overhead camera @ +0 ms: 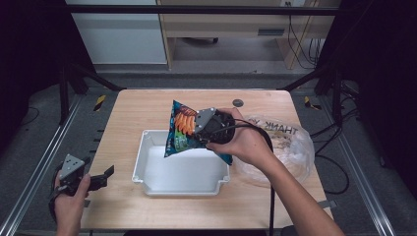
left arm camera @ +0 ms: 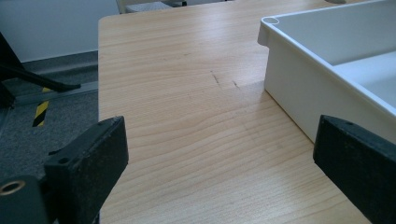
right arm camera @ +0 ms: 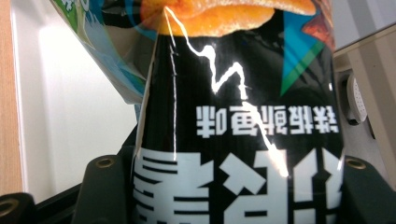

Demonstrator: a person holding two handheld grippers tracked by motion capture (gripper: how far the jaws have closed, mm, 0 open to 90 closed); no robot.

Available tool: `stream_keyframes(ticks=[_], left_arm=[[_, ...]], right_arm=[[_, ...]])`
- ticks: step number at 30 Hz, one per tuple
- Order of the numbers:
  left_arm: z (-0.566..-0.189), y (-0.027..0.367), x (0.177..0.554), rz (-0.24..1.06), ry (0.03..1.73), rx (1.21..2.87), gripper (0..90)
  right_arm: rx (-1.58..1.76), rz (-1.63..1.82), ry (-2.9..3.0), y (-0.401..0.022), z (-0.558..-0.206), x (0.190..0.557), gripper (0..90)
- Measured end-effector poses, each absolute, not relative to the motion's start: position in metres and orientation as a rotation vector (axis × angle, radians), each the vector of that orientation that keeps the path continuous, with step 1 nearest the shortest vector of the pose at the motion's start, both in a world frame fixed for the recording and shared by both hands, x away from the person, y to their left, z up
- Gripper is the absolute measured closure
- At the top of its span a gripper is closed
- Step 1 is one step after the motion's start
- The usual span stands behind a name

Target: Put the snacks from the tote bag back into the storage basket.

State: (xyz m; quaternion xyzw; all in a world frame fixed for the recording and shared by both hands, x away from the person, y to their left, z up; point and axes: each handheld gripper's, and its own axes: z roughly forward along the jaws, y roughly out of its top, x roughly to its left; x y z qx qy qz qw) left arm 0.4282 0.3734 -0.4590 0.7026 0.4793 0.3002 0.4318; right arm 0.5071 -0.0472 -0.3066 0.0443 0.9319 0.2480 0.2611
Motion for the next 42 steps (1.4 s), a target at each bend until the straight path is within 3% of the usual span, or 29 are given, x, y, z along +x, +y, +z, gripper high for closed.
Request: stream_keyframes(ticks=[42], left_arm=[[-0.461,0.377,0.429,0.753,1.222,1.747,3.1]], right_arm=[[0.017,0.676,2.598,-0.005,-0.339,0.508,39.6]])
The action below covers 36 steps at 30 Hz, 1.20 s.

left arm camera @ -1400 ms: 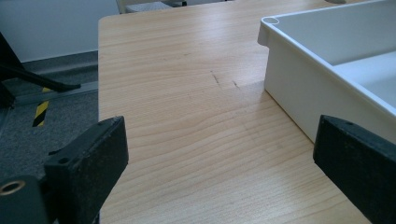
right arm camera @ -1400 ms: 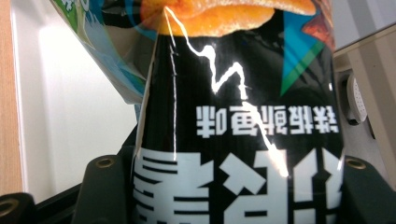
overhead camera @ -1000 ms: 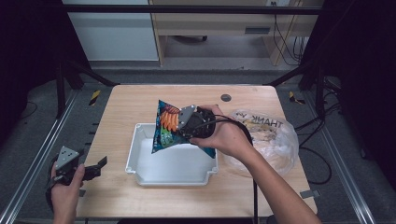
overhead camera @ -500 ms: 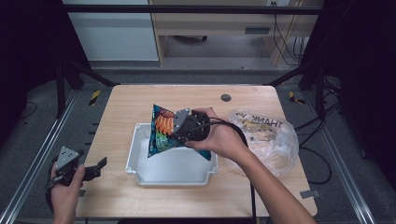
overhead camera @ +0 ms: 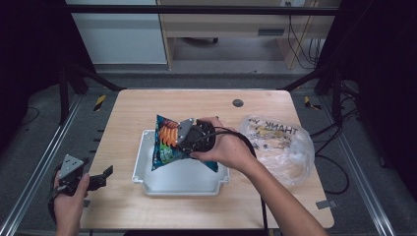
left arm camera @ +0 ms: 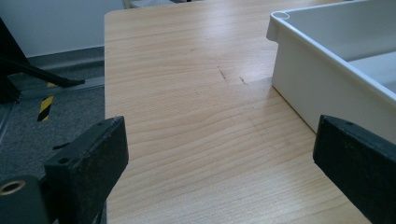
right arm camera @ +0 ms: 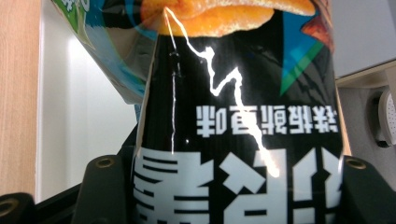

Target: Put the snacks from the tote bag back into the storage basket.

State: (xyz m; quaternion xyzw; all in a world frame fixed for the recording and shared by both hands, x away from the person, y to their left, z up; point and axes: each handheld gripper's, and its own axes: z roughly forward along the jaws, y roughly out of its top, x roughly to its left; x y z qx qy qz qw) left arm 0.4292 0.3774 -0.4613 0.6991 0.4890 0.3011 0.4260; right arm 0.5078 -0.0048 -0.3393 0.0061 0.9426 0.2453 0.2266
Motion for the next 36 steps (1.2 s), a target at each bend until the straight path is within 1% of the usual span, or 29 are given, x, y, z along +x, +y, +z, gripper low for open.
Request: stream_keyframes(ticks=[36], left_arm=[[-0.462,0.378,0.430,0.754,1.225,1.752,3.4]], right_arm=[[-0.011,0.687,2.655,0.011,-0.375,0.508,39.6]])
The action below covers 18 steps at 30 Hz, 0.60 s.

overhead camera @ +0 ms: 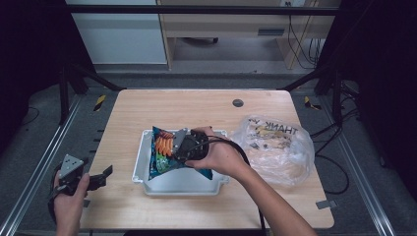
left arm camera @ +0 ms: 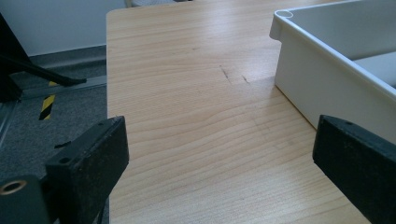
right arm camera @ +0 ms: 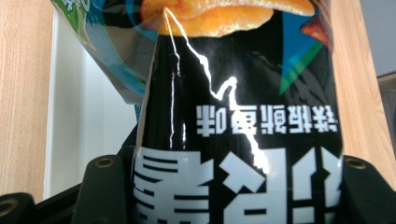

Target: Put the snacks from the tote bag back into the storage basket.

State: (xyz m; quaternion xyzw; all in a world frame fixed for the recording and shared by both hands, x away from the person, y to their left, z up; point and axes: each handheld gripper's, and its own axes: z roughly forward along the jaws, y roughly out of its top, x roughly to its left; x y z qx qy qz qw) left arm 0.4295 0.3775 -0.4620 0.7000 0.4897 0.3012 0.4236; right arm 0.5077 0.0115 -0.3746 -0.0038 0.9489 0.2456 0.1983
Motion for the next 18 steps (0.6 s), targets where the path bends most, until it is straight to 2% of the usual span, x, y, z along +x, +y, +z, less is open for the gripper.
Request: stream_keyframes(ticks=[18], left_arm=[[-0.4619,0.3782,0.4295,0.754,1.227,1.753,3.5]], right_arm=[[-0.001,0.684,2.668,0.0143,-0.3848,0.5085,39.6]])
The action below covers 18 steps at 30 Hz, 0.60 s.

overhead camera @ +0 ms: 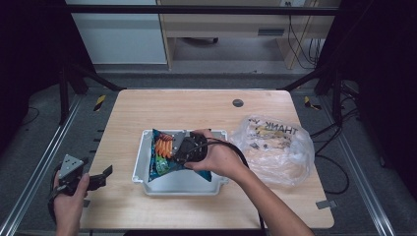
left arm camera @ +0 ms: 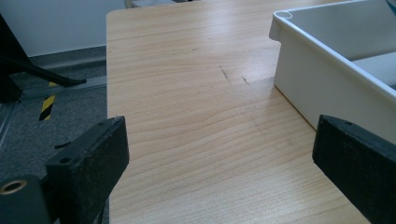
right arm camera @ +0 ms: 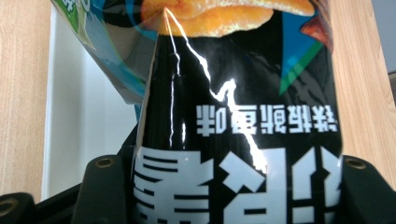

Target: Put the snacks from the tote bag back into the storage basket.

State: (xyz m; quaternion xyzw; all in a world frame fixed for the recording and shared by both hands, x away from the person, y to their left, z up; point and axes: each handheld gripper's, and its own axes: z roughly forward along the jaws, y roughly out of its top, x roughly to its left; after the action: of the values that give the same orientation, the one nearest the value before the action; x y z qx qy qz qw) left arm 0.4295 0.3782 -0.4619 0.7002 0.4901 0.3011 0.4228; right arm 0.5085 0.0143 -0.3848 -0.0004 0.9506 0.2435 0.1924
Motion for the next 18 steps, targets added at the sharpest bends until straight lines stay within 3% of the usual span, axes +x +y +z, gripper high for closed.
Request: stream_keyframes(ticks=[18], left_arm=[[-0.462,0.378,0.430,0.755,1.218,1.758,4.0]], right_arm=[[0.024,0.669,2.711,0.009,-0.402,0.513,39.6]])
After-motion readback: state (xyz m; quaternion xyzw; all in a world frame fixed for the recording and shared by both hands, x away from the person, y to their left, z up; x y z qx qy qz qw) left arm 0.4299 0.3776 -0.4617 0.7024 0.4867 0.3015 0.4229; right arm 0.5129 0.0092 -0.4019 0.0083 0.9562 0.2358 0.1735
